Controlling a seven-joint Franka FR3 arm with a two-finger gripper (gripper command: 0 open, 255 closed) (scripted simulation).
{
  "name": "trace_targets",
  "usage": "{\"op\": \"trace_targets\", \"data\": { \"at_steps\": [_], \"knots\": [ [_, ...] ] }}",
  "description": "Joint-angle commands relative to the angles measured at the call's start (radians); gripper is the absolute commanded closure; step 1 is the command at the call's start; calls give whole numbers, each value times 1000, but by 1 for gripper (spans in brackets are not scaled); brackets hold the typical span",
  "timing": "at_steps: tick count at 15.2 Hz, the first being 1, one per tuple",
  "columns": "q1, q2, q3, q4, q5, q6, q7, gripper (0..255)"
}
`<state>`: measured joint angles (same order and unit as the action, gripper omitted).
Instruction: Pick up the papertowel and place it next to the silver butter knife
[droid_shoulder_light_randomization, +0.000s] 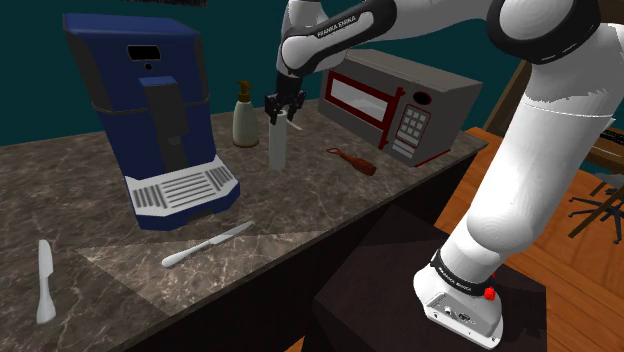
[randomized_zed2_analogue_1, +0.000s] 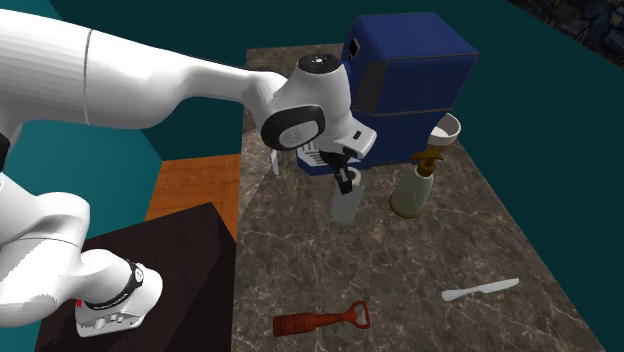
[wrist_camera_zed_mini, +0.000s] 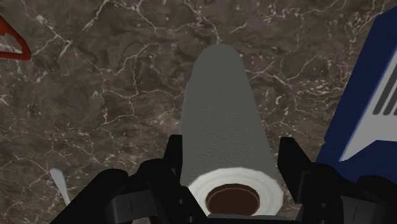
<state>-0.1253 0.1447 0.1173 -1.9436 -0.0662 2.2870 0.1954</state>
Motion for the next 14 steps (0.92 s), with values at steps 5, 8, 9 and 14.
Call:
{"op": "trace_targets", "data": {
  "at_steps": [5, 8, 9, 14],
  "knots": [
    [-1, -30, 1, 45, 8, -75, -7, 255],
    [-1, -40, 2, 73, 11, -113, -9, 255],
    [-1, -43, 2, 83, 11, -126, -10, 255],
    [-1, -55, 2, 135, 15, -190, -14, 255]
  ]
}}
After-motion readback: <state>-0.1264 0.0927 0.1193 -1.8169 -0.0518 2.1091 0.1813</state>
